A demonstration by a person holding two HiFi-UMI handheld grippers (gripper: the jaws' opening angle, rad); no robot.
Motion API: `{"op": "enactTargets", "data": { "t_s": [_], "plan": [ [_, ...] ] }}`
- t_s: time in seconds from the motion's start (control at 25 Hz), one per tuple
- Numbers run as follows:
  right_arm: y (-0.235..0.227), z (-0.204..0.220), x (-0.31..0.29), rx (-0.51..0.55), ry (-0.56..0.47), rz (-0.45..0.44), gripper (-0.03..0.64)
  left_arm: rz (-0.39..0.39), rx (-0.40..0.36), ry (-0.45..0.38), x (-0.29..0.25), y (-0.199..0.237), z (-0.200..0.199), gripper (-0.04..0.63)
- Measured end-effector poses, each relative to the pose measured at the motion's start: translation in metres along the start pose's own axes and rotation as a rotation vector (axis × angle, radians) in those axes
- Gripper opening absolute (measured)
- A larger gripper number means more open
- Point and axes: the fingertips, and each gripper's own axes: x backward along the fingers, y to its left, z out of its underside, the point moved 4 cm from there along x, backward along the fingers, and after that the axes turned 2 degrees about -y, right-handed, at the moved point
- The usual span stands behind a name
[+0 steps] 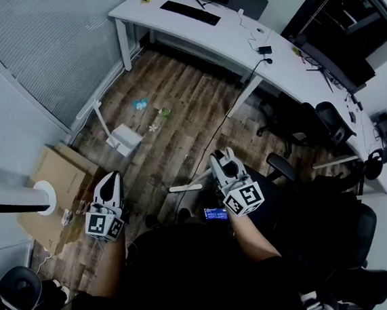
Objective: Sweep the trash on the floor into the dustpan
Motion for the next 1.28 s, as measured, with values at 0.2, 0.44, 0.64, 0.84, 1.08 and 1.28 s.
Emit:
{"op": "enactTargets", "data": {
  "t_s": [0.2,0.44,0.64,0.84,1.08,1.28],
  "plan": [
    [0.007,0.002,0.01,-0.031,0.001,-0.012,0.078,0.004,-0.032,-0.038,-0.001,-0.018,-0.017,-0.006],
    [-0.004,-0.009,0.016,-0.062,-0.025,-0.05,0.078,0.007,-0.049,-0.028,-0.002,-0.023,-0.019,-0.006],
    [-0.018,-0.013,0.011,-0.089,-0.041,-0.049,0.08,-0.043,-0.065,0.021,0.003,-0.018,-0.012,-0.006],
    [-0.032,-0.008,0.005,-0.097,-0.053,-0.075,0.08,-0.08,-0.112,0.09,0.003,-0.032,-0.001,-0.005],
    [-0.047,-0.007,0.003,-0.091,-0.037,-0.13,0.08,-0.115,-0.169,0.104,-0.004,-0.05,-0.005,-0.006],
    [-0.052,-0.004,0.0,-0.128,-0.026,-0.195,0.086,-0.152,-0.164,0.096,-0.006,-0.056,-0.007,-0.006]
  ]
}}
